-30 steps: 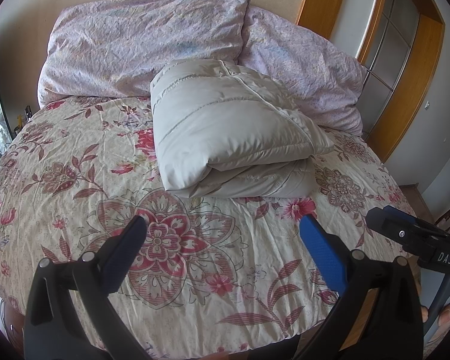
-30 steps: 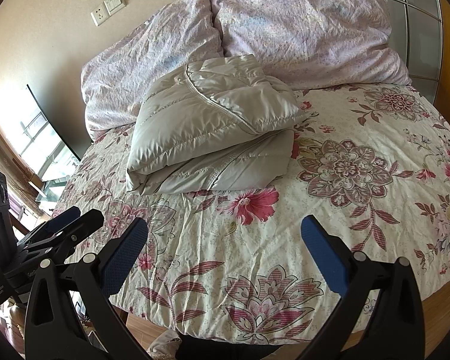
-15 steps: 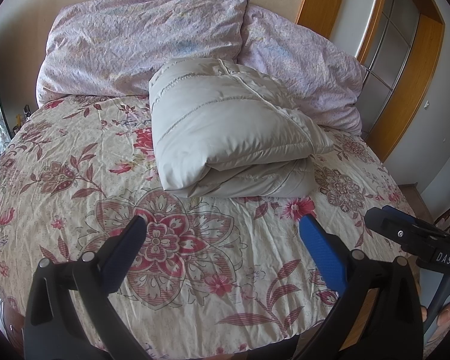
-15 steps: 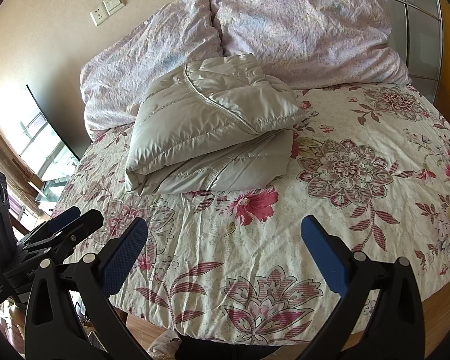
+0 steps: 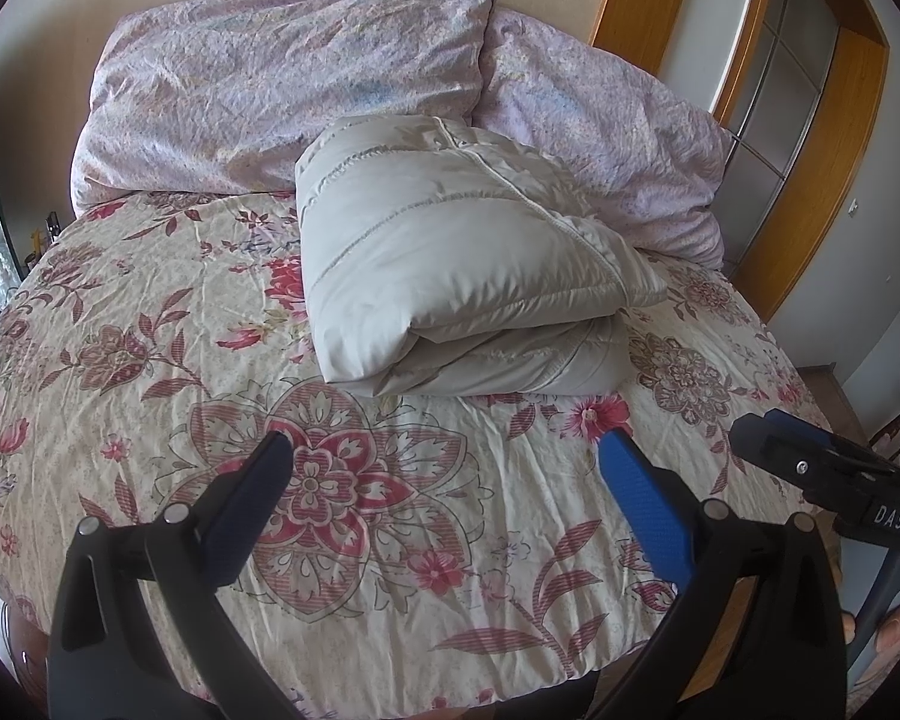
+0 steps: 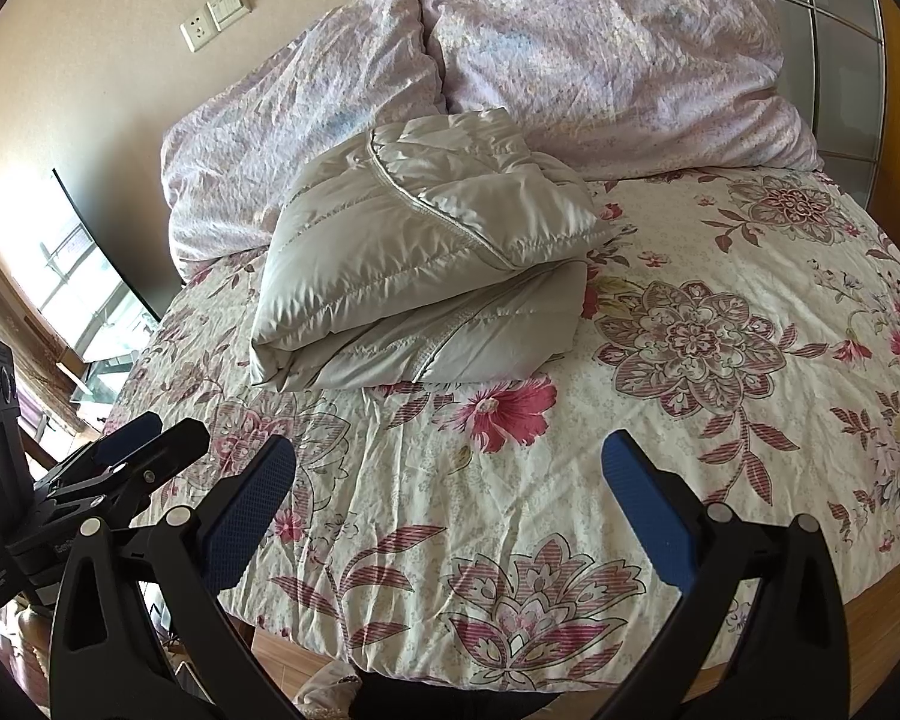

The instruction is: Fold large clothes

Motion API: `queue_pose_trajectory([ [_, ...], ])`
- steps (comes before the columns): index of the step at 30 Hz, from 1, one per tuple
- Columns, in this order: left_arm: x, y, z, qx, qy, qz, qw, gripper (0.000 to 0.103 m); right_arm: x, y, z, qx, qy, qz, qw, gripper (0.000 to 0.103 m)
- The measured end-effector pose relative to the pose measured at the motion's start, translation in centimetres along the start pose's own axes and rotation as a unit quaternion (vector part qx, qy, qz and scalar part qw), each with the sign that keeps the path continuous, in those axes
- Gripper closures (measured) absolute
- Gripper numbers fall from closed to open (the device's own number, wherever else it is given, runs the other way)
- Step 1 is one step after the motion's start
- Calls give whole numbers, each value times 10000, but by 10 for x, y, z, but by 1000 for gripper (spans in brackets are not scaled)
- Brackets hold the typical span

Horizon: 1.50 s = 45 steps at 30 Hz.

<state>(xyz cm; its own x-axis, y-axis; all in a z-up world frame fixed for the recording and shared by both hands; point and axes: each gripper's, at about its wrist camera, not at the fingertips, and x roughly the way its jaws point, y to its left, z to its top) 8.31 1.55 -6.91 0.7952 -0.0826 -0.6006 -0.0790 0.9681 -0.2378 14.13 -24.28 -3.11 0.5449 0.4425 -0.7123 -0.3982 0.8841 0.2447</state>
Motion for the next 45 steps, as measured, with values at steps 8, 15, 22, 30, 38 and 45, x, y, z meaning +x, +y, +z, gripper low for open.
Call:
queue_pose_trajectory([
  [8,1,0,1,1,18,-50,10000,2,0,0,0,1,1,1,10000,1],
  [15,1,1,0,2,39,-47,10000,2,1,0,0,10,13,-8,10000,1],
  [22,2,0,-2,12,27,-85,10000,2,3,-1,-1,26,29,-10,10000,1],
  [30,2,0,-1,28,19,-103,9999,2,3,-1,-1,32,31,-16,10000,1],
  [38,3,1,-1,7,40,-103,9999,2,4,0,-2,25,43,-17,10000,1],
  [45,3,1,-1,13,31,-112,9999,2,4,-1,-2,30,47,-15,10000,1],
])
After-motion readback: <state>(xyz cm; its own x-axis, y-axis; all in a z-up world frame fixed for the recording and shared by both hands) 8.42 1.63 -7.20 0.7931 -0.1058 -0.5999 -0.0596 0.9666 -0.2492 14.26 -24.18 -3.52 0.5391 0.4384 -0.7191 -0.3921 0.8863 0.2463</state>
